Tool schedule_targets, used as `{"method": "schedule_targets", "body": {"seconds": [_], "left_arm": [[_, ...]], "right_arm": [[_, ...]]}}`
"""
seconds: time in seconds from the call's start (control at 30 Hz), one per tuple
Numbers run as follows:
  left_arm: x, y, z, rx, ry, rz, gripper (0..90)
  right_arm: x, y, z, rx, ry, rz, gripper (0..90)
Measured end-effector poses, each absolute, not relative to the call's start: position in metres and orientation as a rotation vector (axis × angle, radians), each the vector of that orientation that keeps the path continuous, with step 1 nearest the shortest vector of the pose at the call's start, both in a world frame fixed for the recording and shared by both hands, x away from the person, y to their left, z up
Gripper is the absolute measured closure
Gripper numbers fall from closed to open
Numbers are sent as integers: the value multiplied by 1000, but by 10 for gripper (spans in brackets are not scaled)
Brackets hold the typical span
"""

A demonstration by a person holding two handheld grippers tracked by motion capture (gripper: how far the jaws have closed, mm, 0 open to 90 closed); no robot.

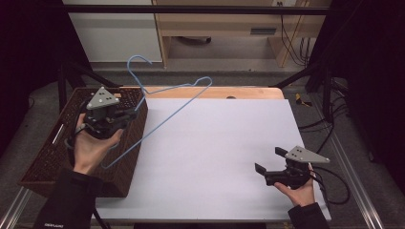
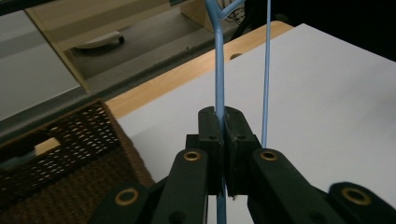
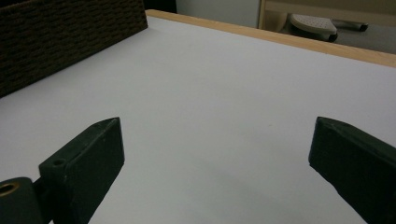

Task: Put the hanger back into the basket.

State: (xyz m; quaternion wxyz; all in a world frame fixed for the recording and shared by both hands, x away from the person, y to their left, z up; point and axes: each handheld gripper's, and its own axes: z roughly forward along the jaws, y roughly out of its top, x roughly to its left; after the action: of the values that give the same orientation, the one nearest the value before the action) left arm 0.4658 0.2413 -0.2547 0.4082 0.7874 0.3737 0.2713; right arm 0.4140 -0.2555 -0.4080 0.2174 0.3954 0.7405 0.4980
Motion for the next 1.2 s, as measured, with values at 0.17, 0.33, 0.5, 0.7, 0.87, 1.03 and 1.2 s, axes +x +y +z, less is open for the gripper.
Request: {"method": "schedule_targets", "body": {"seconds": [0.17,0.33,0.5,0.7,0.87,1.03,1.2], "left_arm": [[471,262,-250,1963,970,726,871],[476,289,-249,1983,1011,748,871],[477,310,-251,1977,1029,762,871],[477,337,-253,1948,1054,766,871],[476,358,-260,1938,1109,791,871],[472,378,-270,1953,1138,803,871],[468,392,-277,1958,1176,829,871]], "right_arm": [[414,-255,-409,1104,2055,1369,37],[414,-255,-409,1105,2056,1365,37],[415,-256,-410,1105,2057,1362,37],[416,-255,-410,1105,2057,1363,37],[416,-256,-409,1105,2052,1363,36],[415,-257,-409,1109,2047,1366,34],[416,-257,-409,1108,2050,1355,33]]}}
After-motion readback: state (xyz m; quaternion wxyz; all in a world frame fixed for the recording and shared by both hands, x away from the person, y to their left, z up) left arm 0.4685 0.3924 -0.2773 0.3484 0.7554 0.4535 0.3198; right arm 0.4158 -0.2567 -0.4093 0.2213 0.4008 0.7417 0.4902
